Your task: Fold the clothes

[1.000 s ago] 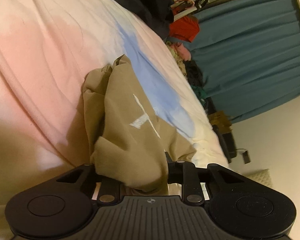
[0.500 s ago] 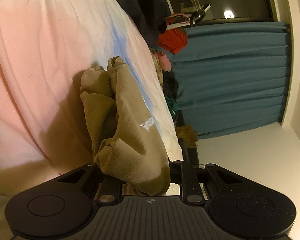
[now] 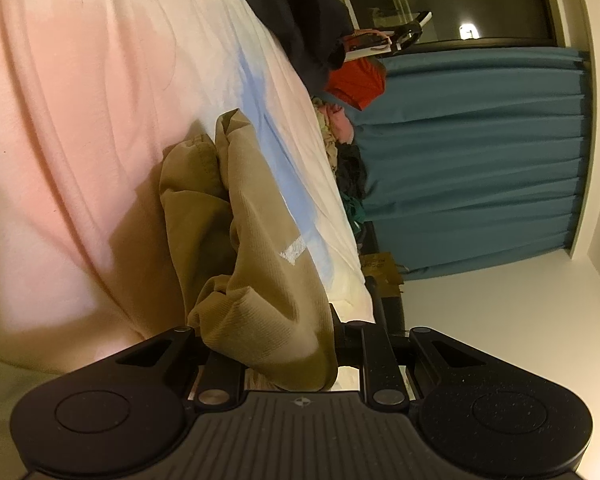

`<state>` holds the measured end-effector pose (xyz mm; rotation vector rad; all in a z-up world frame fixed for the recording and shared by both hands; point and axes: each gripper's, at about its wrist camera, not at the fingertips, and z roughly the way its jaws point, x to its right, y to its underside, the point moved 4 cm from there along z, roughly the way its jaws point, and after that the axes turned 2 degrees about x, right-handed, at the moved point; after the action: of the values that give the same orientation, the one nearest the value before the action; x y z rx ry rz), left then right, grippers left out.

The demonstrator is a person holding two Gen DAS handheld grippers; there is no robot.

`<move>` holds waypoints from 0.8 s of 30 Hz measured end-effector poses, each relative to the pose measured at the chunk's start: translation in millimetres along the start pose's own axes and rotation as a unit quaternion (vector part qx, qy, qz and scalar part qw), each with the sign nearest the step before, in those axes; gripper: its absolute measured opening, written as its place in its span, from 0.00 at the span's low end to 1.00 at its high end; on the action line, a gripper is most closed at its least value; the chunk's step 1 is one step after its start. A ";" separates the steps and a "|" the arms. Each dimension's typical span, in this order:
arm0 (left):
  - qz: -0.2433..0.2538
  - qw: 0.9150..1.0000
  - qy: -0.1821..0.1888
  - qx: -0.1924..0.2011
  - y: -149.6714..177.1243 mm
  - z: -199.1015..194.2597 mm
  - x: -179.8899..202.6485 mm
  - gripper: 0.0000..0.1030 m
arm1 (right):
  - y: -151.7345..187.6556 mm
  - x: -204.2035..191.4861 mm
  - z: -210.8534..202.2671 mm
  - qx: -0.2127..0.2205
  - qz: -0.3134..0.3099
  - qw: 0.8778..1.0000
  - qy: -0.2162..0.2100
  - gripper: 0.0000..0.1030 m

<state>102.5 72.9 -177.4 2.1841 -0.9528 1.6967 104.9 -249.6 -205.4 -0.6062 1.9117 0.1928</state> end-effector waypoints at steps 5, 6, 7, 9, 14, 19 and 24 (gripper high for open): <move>0.032 0.999 -0.016 0.001 10.7 -7.0 12.2 0.20 | -4.3 -3.4 -11.3 0.007 -0.025 1.000 0.000 0.28; 0.035 0.999 -0.018 0.000 13.0 -9.6 13.6 0.20 | -4.0 -3.8 -14.6 0.008 -0.027 1.000 0.000 0.28; 0.035 0.999 -0.022 -0.002 15.1 -12.7 15.0 0.20 | -3.3 -5.1 -18.2 0.009 -0.029 1.000 0.001 0.28; 0.026 0.999 -0.024 -0.007 18.7 -19.5 18.0 0.20 | -0.2 -9.6 -29.4 0.013 -0.035 0.999 0.002 0.28; 0.004 0.999 -0.027 -0.037 24.6 -38.7 39.2 0.20 | 6.8 -28.3 -70.3 0.027 -0.052 0.998 -0.013 0.28; 0.012 0.994 -0.054 -0.092 37.1 -39.9 69.0 0.21 | -1.9 -41.6 -114.7 0.019 -0.017 1.000 -0.016 0.28; 0.024 0.987 -0.071 -0.140 46.2 -6.5 108.4 0.21 | -34.7 -52.6 -141.9 0.011 -0.015 1.000 -0.011 0.28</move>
<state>83.1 2.4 -84.9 2.1302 -1.2067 1.3441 22.0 -319.4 -94.2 -0.6145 1.8799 0.1587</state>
